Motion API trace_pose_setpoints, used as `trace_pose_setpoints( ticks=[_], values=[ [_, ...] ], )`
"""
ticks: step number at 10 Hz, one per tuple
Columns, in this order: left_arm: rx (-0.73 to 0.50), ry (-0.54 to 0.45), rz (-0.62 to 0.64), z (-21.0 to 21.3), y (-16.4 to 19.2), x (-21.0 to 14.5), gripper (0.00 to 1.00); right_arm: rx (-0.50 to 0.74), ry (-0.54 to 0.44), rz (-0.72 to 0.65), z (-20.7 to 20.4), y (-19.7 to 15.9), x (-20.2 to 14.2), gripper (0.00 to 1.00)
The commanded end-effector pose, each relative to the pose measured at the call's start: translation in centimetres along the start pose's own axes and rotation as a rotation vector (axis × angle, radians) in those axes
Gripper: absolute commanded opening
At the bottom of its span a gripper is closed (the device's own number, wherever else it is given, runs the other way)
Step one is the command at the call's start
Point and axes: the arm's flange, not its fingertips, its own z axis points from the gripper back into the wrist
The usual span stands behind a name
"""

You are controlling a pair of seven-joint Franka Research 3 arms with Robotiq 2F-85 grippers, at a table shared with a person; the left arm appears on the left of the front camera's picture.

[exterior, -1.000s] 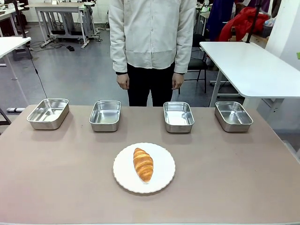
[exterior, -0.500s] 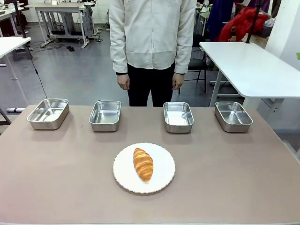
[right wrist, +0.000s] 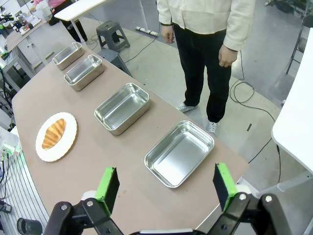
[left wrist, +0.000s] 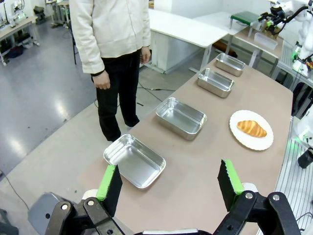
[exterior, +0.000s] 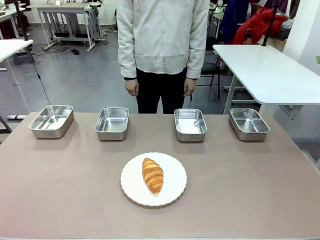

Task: Place the bread in the container.
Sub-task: Place the Butter Roll into the Airtight Container indicated by the human.

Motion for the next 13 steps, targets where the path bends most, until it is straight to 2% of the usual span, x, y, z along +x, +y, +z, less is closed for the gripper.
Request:
trace_pose_setpoints(
  ticks=[1, 13],
  values=[
    [-0.008, -0.012, -0.016, 0.12, -0.09, 0.02, 1.00, 0.007, -0.007, 0.008, -0.02, 0.13, 0.18, 1.00],
    [-0.008, -0.012, -0.016, 0.12, -0.09, 0.02, 1.00, 0.007, -0.007, 0.008, -0.02, 0.13, 0.18, 1.00]
  ],
)
